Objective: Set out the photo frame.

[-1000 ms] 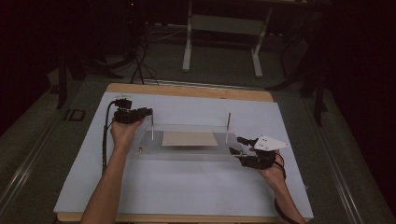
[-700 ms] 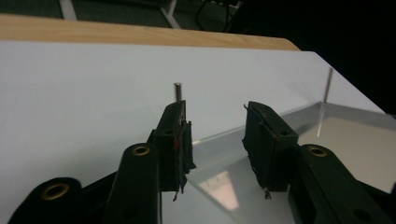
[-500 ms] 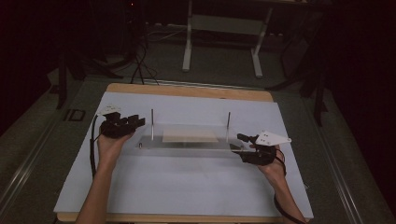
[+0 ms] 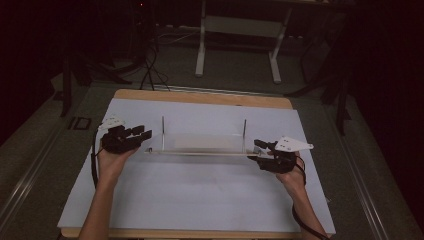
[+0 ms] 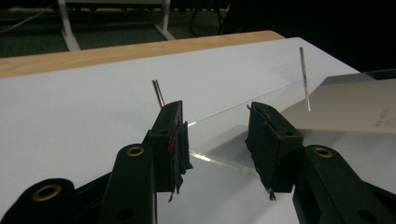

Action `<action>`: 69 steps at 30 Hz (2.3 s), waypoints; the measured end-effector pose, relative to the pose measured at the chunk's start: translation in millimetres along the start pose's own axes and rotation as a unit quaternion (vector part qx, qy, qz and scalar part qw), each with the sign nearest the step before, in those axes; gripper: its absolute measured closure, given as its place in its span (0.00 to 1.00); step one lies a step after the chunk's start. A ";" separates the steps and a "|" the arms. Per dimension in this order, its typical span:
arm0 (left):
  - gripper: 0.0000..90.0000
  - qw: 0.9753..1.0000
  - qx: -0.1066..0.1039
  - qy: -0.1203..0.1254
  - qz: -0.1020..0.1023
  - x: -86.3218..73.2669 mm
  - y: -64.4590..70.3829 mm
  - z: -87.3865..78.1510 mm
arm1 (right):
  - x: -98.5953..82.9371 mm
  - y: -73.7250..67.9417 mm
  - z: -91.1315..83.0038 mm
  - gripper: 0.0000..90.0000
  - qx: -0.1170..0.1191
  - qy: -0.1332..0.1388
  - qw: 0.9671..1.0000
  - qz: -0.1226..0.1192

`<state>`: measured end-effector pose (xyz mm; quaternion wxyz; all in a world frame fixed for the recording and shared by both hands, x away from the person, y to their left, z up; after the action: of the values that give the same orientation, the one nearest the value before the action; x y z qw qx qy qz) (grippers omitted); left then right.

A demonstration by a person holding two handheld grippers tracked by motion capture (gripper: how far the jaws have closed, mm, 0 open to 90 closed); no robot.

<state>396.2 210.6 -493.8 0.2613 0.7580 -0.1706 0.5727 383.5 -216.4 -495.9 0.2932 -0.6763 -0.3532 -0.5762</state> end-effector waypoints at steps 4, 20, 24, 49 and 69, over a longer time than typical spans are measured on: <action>0.62 1.000 0.003 0.006 0.009 2.8 -0.1 -5.6 | 2.3 1.6 0.8 0.48 -0.002 0.001 1.000 0.003; 0.60 0.999 0.004 0.011 0.048 6.6 -4.3 -22.1 | 16.2 11.7 7.3 0.49 -0.014 0.013 1.000 0.022; 0.59 0.998 0.003 -0.006 0.069 4.6 -1.0 -20.0 | 20.7 15.1 9.8 0.50 -0.016 0.014 0.999 0.027; 0.42 0.995 -0.012 -0.013 0.097 10.7 9.6 20.2 | 46.3 38.3 27.8 0.52 -0.048 0.016 0.997 0.051; 0.42 0.994 -0.033 0.017 0.104 27.3 10.2 64.7 | 56.2 55.9 40.6 0.52 -0.062 0.015 0.996 0.062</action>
<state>448.7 165.2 -479.1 0.2279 0.7173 -0.2626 0.6038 457.2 -208.3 -446.6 0.2911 -0.7049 -0.2693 -0.5881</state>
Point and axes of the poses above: each handheld gripper's, and its own axes: z roughly forward along the jaws, x roughly out of its top, y roughly to its right, the point moved 6 cm from there along z, roughly forward along the jaws, and after that the axes turned 12 degrees about y, right-handed, at the moved point
